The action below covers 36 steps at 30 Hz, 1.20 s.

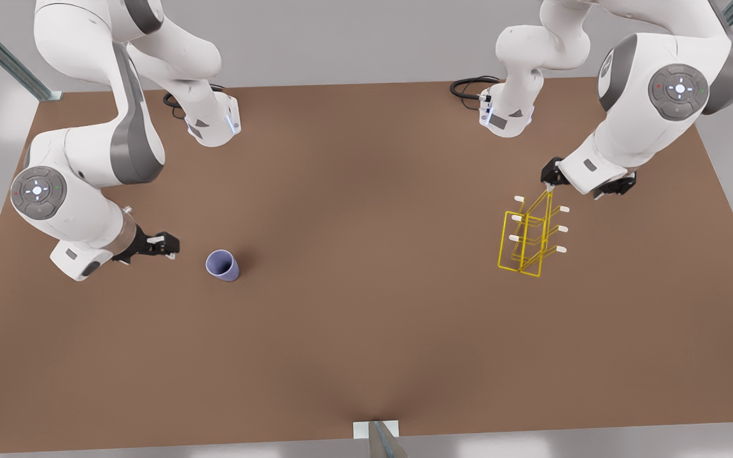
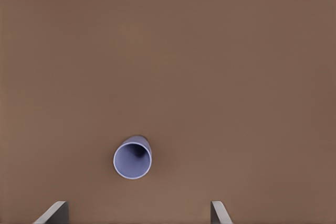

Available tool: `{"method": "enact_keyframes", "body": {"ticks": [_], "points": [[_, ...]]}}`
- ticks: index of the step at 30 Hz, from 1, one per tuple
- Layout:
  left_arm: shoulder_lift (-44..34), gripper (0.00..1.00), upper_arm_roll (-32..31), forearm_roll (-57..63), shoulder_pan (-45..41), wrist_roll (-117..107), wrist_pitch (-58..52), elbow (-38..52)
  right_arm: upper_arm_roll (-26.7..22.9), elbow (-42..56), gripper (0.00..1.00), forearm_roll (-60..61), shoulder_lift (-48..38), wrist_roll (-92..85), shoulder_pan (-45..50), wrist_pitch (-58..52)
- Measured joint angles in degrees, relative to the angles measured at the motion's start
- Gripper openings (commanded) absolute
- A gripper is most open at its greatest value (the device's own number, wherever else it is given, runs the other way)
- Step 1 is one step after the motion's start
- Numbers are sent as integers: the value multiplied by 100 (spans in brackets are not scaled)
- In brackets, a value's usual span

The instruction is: Place the cup on the cup holder

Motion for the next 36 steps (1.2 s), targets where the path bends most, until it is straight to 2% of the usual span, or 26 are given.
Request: {"method": "enact_keyframes", "body": {"ticks": [4, 9, 14, 19, 26, 36], "points": [[-1, 100, 0, 6, 1, -2, 83, 0, 21, 26, 100, -87, 269, 37, 189, 45], [0, 100, 0, 15, -6, -5, 122, 0, 58, -496, 100, 40, 517, 154, 510, 16], [-8, 100, 0, 17, -6, -6, 131, 0, 187, -2716, 100, 317, -483, 380, 355, 878], [-8, 100, 0, 17, -8, -8, 128, 0, 191, -3830, 100, 658, -705, 552, 130, 2212], [-9, 100, 0, 17, -16, -9, 124, 0, 184, -3896, 100, 767, -592, 714, 120, 3539], [0, 100, -2, 17, -63, -10, 97, -9, 185, -3829, 100, 752, -162, 862, 188, 4120]]}}
